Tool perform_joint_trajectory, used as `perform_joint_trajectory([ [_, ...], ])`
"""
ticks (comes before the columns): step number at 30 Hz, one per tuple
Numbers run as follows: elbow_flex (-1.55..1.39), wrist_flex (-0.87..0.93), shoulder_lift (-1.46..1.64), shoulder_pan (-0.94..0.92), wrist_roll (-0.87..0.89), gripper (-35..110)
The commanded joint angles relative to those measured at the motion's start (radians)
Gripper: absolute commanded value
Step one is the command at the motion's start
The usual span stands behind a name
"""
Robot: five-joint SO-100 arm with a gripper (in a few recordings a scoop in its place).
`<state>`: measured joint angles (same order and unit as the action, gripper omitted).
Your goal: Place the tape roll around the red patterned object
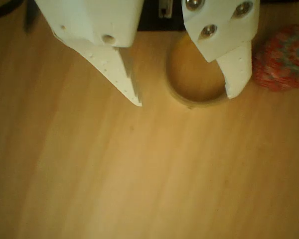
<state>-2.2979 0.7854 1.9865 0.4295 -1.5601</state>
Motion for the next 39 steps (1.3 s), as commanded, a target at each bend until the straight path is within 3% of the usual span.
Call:
perform_joint_trajectory([
  [1, -0.058, -0.040, 0.051, 0.025, -0.052, 39],
  [8, -0.120, -0.112, 0.011, 0.015, -0.089, 38],
  [20, -0.144, 0.152, -0.006, 0.008, 0.104, 38],
  [30, -0.109, 0.081, -0.040, 0.020, 0.189, 3],
  [39, -0.103, -0.002, -0.121, 0.034, 0.210, 1],
])
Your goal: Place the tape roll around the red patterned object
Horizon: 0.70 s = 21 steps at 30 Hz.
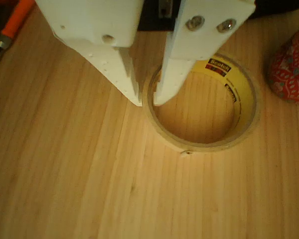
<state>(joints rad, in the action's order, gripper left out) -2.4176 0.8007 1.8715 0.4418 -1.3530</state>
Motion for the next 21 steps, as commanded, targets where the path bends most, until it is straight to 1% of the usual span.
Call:
perform_joint_trajectory([
  [1, 0.018, -0.029, -0.018, 0.025, 0.005, 1],
  [3, 0.023, -0.051, -0.044, 0.029, 0.006, 3],
  [5, 0.025, -0.064, -0.071, 0.032, 0.011, 0],
  [11, 0.034, -0.049, -0.049, 0.023, 0.011, 0],
  [13, 0.080, 0.018, -0.021, 0.018, 0.009, 0],
  [21, 0.414, 0.413, 0.060, -0.023, -0.060, 0],
])
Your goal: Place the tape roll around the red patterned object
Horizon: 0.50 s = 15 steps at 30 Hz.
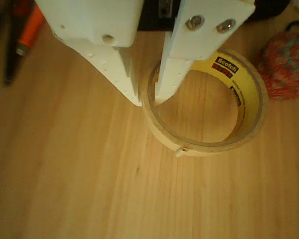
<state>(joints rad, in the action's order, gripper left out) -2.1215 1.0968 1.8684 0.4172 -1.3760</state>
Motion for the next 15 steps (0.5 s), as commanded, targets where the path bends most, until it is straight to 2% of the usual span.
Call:
perform_joint_trajectory([
  [1, 0.152, 0.153, 0.077, -0.003, -0.046, 0],
  [6, 0.221, 0.265, 0.195, 0.006, -0.086, 0],
  [9, 0.273, 0.302, 0.262, 0.072, -0.066, 0],
  [15, 0.383, 0.339, 0.249, 0.324, 0.118, 0],
])
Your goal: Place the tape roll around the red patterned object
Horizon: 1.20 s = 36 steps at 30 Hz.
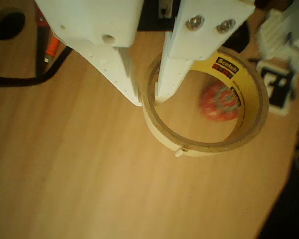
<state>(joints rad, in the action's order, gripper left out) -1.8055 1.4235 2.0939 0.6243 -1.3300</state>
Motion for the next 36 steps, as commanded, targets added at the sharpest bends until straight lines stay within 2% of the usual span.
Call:
perform_joint_trajectory([
  [1, 0.077, 0.003, 0.005, 0.160, 0.103, 0],
  [7, -0.002, -0.183, -0.106, 0.316, 0.241, 0],
  [15, -0.275, -0.443, -0.178, 0.351, 0.396, 0],
  [26, -0.399, -0.509, -0.199, 0.327, 0.393, 1],
  [31, -0.373, -0.471, -0.209, 0.334, 0.370, 36],
  [36, -0.276, -0.362, -0.213, 0.324, 0.307, 48],
])
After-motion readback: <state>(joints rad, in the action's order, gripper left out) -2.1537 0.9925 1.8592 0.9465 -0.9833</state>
